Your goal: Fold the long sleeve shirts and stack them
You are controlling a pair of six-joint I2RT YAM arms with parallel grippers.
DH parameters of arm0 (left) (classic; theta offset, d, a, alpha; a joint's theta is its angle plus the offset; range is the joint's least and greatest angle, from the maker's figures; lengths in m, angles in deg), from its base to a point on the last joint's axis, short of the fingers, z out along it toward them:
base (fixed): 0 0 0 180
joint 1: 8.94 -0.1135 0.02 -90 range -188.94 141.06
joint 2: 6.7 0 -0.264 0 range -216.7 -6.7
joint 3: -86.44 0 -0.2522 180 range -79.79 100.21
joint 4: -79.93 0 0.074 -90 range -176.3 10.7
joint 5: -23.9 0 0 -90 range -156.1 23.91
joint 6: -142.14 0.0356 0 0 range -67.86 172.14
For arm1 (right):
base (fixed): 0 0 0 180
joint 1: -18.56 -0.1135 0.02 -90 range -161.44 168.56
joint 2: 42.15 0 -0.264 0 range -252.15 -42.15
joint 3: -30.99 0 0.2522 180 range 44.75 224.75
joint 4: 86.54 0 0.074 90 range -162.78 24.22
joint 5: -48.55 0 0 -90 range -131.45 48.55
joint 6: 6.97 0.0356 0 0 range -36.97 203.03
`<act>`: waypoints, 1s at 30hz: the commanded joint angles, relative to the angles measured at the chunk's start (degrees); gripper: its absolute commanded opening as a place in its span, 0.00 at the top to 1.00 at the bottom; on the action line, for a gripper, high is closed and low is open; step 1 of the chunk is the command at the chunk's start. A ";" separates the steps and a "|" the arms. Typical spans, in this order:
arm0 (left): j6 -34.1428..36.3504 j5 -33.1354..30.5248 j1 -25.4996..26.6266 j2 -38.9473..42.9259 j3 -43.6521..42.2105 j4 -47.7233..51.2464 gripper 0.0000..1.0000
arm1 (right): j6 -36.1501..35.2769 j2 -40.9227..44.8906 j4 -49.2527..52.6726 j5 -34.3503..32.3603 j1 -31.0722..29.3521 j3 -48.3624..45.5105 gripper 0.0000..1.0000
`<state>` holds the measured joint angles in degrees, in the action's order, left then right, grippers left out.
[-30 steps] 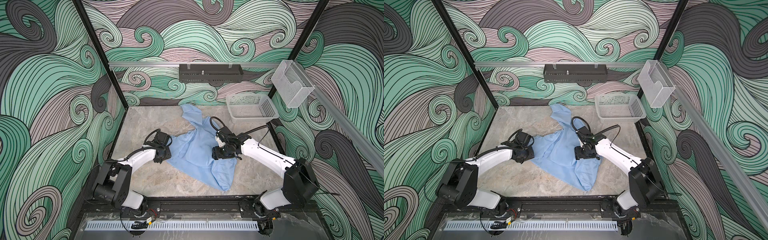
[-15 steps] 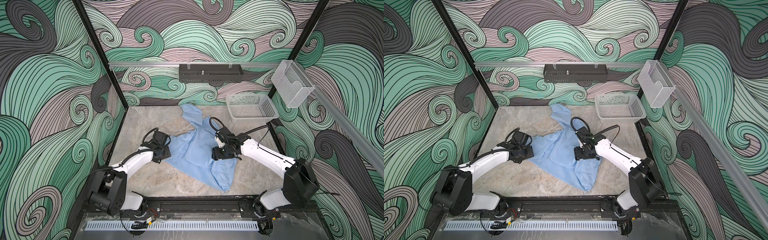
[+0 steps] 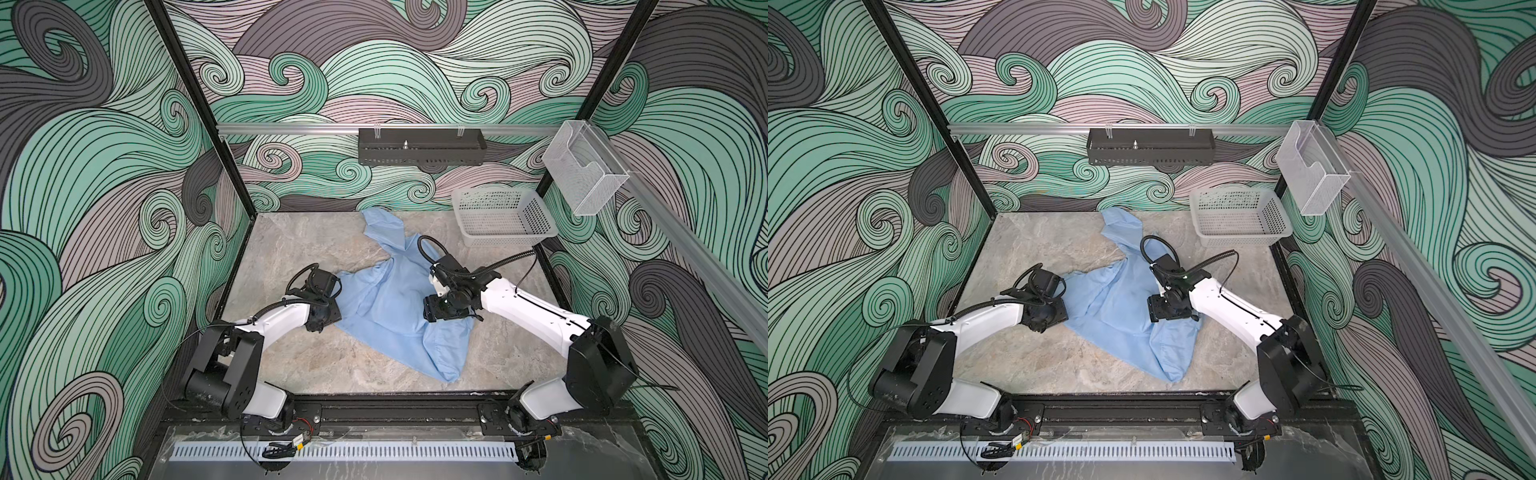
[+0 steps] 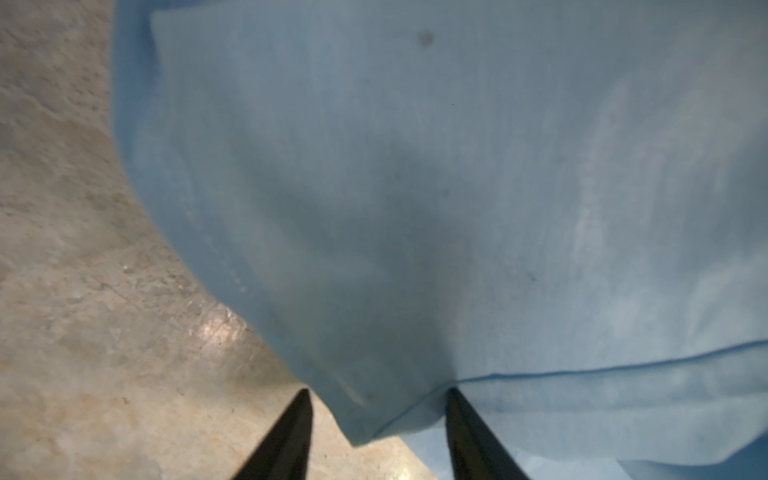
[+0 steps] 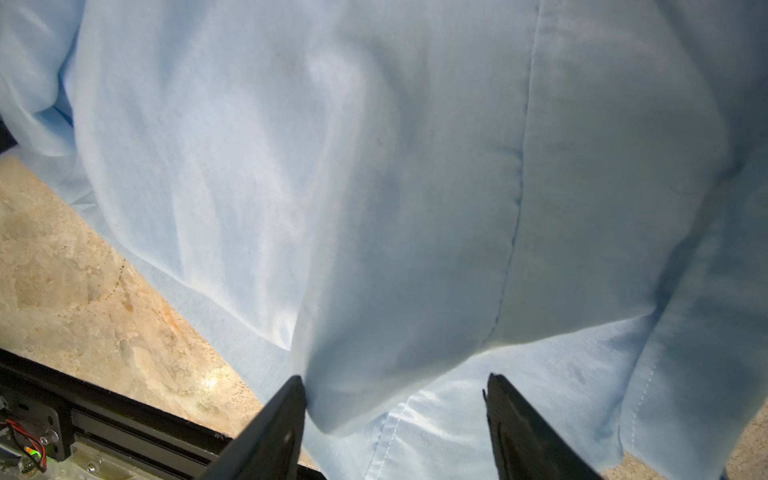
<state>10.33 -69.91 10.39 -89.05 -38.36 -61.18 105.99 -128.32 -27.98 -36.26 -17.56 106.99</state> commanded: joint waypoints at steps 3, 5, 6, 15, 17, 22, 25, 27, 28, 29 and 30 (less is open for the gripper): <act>-0.83 -0.03 -0.71 2.68 1.63 -0.91 0.81 | -0.33 0.04 1.36 0.25 -0.73 1.22 0.30; -0.42 -0.39 -0.96 4.19 2.66 -0.21 0.92 | -0.79 -0.07 1.64 0.43 -1.52 1.55 0.30; -0.17 -0.78 -1.21 4.97 3.58 0.74 0.97 | -1.21 -0.37 1.68 0.65 -2.35 1.81 0.31; 3.84 -5.01 -3.97 13.17 14.29 3.90 1.00 | -2.08 -9.14 -2.04 2.21 -14.85 6.65 0.38; 4.68 -4.64 -5.19 12.19 17.87 4.52 1.00 | -1.72 -11.48 -3.73 2.16 -17.19 8.00 0.41; 5.50 -2.86 -8.18 6.91 25.83 6.17 1.00 | -1.37 -16.92 -6.95 2.26 -20.82 11.54 0.53; 5.50 -1.56 -9.62 4.45 29.34 6.08 1.00 | -1.61 -18.30 -7.33 1.27 -22.01 13.31 0.51; 5.55 -1.33 -10.18 3.07 31.37 6.21 1.00 | -1.41 -17.41 -7.32 -0.79 -22.41 13.61 0.39; 5.63 -0.93 -10.55 2.52 32.31 6.21 1.00 | -1.18 -16.73 -7.09 -1.76 -22.42 13.46 0.36; 5.83 -0.72 -10.76 1.87 33.31 6.25 1.00 | -0.93 -15.86 -7.08 -3.05 -22.41 13.04 0.35; 5.94 -0.52 -11.10 1.27 34.25 6.31 1.00 | -0.82 -15.11 -7.21 -4.10 -22.37 12.46 0.35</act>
<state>15.23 -71.40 0.22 -86.80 -7.81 -56.17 104.66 -146.20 -35.22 -36.24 -39.96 119.19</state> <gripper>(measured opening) 0.048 0.652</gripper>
